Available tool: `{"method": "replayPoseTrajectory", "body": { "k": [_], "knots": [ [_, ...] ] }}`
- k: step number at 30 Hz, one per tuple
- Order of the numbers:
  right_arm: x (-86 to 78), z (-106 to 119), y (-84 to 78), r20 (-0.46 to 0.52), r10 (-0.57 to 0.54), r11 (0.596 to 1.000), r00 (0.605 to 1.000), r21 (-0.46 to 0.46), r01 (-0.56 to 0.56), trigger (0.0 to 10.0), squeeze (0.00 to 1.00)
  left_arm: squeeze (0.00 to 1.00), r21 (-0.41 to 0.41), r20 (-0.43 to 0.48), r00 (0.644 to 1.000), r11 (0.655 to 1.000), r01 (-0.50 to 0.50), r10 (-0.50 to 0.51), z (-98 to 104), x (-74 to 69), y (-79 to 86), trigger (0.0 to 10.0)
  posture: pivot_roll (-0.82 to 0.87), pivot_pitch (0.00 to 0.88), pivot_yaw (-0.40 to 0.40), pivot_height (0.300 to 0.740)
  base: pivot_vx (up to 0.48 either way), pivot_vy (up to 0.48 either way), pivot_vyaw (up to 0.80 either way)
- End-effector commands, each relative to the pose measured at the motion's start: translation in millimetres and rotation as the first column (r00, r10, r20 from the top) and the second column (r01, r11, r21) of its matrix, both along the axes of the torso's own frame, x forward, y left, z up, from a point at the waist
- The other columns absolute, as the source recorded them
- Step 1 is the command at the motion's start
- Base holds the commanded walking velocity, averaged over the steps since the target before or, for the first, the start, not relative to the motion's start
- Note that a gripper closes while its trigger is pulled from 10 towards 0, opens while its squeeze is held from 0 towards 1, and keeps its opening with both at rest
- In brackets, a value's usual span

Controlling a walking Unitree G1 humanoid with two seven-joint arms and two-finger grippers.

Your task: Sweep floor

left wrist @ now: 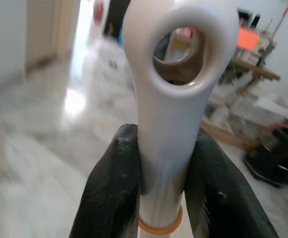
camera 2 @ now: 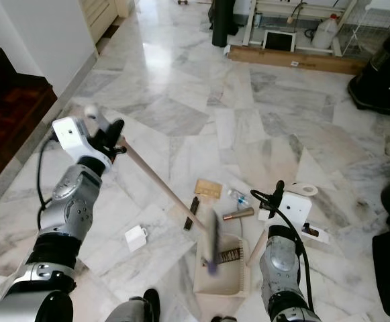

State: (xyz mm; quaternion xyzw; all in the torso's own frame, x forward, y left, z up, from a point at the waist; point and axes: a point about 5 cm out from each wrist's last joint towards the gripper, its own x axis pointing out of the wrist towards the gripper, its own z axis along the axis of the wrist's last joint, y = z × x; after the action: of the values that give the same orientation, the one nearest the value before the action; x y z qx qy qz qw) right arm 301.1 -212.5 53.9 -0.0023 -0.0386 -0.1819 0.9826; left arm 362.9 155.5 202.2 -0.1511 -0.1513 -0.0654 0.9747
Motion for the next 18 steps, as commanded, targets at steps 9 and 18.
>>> {"method": "replayPoseTrajectory", "body": {
  "k": [9,18],
  "knots": [
    [1.1,2.1,-15.8,0.0,-0.059,0.996,0.998,0.062,0.059,10.0,0.0,0.0,0.257,0.2,0.98,0.964,-0.061,0.009,21.2,-9.2,-13.5,10.0,0.16,0.083,0.011,0.74,0.0,0.0,0.0],
    [1.3,17.2,-31.8,0.099,-0.112,0.991,0.989,0.087,0.103,10.0,0.0,0.0,0.269,0.168,0.985,0.96,-0.08,0.035,6.4,-5.3,-11.1,10.0,0.14,0.035,0.014,0.74,0.0,0.0,0.0]
  ]
}}
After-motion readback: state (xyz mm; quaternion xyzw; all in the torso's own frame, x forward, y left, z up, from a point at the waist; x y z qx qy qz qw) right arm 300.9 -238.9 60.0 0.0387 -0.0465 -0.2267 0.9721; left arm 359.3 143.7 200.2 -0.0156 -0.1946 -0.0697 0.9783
